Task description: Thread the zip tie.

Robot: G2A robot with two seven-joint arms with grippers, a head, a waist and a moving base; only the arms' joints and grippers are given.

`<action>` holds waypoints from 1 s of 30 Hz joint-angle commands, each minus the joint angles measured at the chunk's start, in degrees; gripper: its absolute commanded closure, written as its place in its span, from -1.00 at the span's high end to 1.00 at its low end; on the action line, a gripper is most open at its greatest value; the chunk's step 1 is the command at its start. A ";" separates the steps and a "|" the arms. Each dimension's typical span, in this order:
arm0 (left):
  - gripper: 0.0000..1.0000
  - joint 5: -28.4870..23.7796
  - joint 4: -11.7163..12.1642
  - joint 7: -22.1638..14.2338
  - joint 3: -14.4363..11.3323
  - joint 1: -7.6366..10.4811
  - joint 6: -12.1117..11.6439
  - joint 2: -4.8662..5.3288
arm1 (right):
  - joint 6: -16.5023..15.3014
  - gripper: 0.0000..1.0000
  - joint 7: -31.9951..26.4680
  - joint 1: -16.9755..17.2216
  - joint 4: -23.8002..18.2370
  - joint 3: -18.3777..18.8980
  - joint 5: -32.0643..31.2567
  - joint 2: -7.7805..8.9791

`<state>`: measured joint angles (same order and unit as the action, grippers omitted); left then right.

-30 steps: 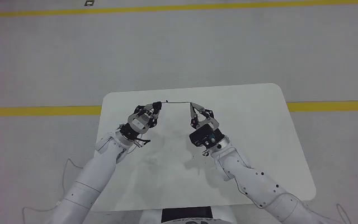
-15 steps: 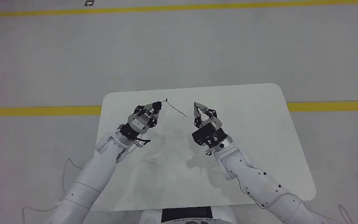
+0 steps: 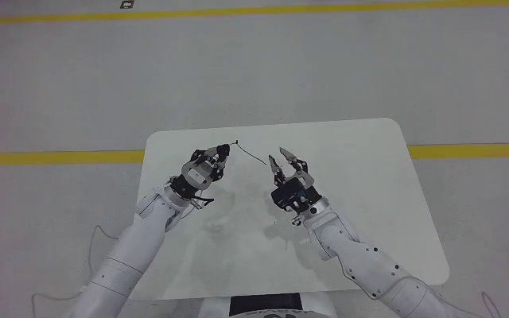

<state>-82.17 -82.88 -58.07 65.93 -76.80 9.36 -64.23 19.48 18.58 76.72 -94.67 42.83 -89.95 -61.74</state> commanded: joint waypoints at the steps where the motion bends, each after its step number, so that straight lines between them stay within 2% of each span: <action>1: -1.00 0.00 0.00 0.00 0.00 0.00 0.00 0.00 | 0.00 1.00 -0.82 0.22 0.01 -0.09 0.00 0.08; 4: -1.00 0.00 0.00 0.00 0.00 0.00 0.00 0.00 | -0.03 1.00 -4.07 0.57 0.69 -1.88 0.00 0.22; 13: -1.00 0.00 0.00 0.00 0.00 0.00 0.00 0.00 | -0.03 1.00 -4.07 0.57 0.69 -1.88 0.00 0.22; 15: -1.00 0.59 -0.86 1.00 -0.17 -0.10 0.34 -0.03 | -0.25 1.00 -4.19 0.64 0.64 -1.72 0.16 0.19; 19: -1.00 3.26 -1.06 -0.36 0.94 -0.07 1.99 0.39 | -3.03 1.00 -4.00 1.60 -0.23 1.36 5.30 0.21; 22: -1.00 6.33 -0.93 -1.76 2.13 0.03 3.37 0.90 | -8.69 1.00 -4.00 2.71 -0.78 4.23 9.76 0.66; 26: -1.00 8.06 -0.47 -3.25 4.15 -0.22 5.08 1.51 | -14.46 1.00 -5.62 4.37 -1.79 8.30 13.11 1.45; 28: -1.00 7.70 -0.02 -3.21 5.25 -0.42 4.58 1.66 | -15.26 1.00 -5.88 4.59 -2.00 8.83 13.27 1.56; 30: -1.00 7.70 -0.02 -3.21 5.25 -0.42 4.58 1.66 | -15.26 1.00 -5.88 4.59 -2.00 8.83 13.27 1.56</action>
<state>-74.42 -82.89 -61.30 71.23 -77.22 13.96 -62.55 4.06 12.65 81.35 -96.70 51.74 -76.63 -60.17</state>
